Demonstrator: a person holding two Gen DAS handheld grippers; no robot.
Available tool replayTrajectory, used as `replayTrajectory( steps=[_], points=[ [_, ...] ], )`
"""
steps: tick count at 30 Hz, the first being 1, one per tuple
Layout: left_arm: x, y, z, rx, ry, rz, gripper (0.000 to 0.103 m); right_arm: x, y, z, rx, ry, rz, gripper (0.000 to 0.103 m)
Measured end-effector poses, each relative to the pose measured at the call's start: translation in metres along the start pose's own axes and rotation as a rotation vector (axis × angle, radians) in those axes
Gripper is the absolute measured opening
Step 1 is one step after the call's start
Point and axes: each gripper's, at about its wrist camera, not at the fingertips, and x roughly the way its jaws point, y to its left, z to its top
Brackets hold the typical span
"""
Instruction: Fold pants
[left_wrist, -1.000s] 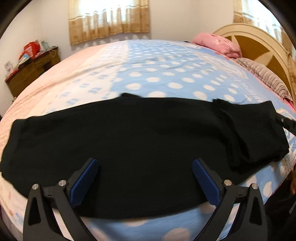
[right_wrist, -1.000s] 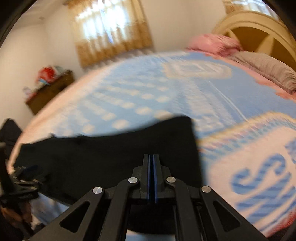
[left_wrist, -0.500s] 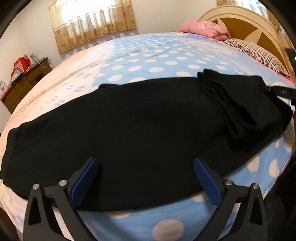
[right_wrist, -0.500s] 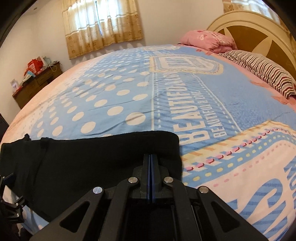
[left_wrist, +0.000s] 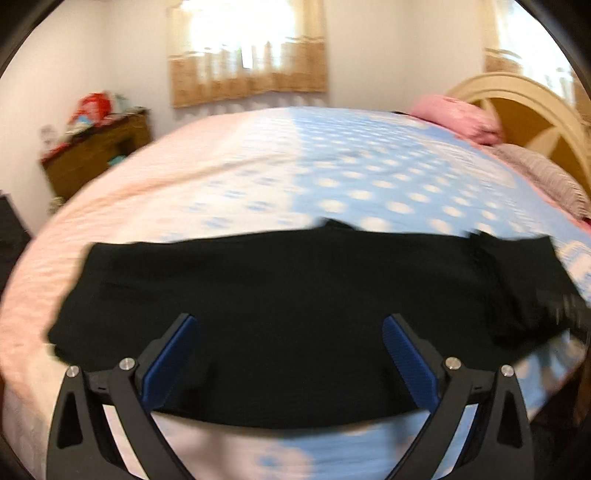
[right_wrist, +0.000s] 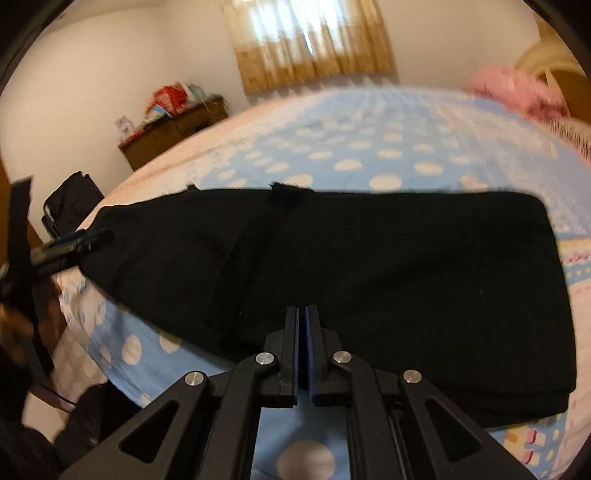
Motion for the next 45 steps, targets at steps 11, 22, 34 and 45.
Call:
replayTrajectory(
  steps=[11, 22, 34, 45],
  points=[
    [-0.035, 0.155, -0.028, -0.356, -0.055, 0.333, 0.102, -0.012, 0.025, 0.025, 0.143, -0.059, 0.181, 0.004],
    [-0.003, 0.161, -0.034, -0.644, 0.016, 0.194, 0.082, -0.010, 0.063, 0.028, 0.069, -0.044, 0.217, 0.004],
    [0.020, 0.124, -0.012, -0.541, 0.096, 0.391, 0.063, -0.007, 0.044, 0.022, 0.160, -0.018, 0.215, 0.004],
    [0.016, 0.119, -0.009, -0.504, 0.075, 0.312, 0.022, -0.012, 0.031, 0.016, 0.224, -0.029, 0.208, 0.004]
  ],
)
